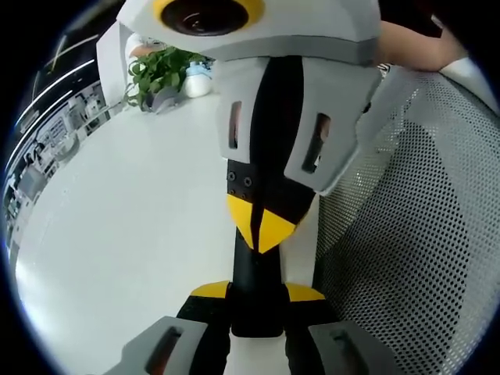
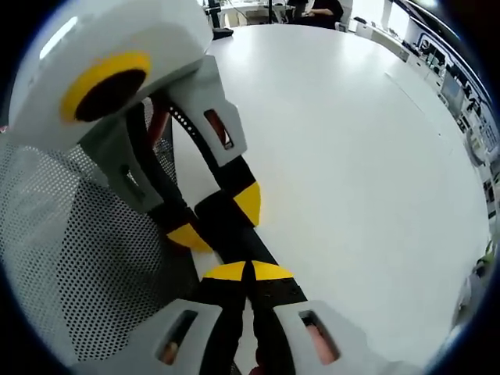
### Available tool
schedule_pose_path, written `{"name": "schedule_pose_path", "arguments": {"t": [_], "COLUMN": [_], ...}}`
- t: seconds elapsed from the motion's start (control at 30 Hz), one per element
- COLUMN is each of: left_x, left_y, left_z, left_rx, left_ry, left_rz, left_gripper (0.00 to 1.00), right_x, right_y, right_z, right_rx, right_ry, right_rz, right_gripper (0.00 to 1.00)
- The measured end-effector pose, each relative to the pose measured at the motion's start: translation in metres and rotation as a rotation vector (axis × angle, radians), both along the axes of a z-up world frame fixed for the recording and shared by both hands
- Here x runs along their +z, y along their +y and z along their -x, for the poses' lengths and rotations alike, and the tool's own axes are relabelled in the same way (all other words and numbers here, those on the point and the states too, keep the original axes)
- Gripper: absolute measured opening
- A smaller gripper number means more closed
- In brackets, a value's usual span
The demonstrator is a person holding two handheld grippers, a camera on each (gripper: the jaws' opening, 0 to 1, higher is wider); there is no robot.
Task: Press the specified remote control buttons in sequence, fully releasing each button before pressing the next.
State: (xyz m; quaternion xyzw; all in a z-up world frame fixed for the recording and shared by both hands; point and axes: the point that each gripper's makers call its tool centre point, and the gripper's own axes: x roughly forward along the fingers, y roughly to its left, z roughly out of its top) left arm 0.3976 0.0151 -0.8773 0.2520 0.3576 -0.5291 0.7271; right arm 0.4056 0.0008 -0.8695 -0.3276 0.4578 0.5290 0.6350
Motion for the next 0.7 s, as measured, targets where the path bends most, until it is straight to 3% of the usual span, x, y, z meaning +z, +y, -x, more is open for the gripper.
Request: {"name": "schedule_pose_path", "arguments": {"t": [0.7], "left_x": [0.0003], "left_y": [0.0003], "left_z": [0.0007], "left_rx": [-0.007], "left_ry": [-0.003], "left_rz": [-0.006], "left_gripper": [0.25], "right_x": [0.0026], "right_y": [0.0023], "right_z": [0.0015], "right_rx": [0.000], "right_ry": [0.005], "right_rz": [-0.004], "right_gripper": [0.00]}}
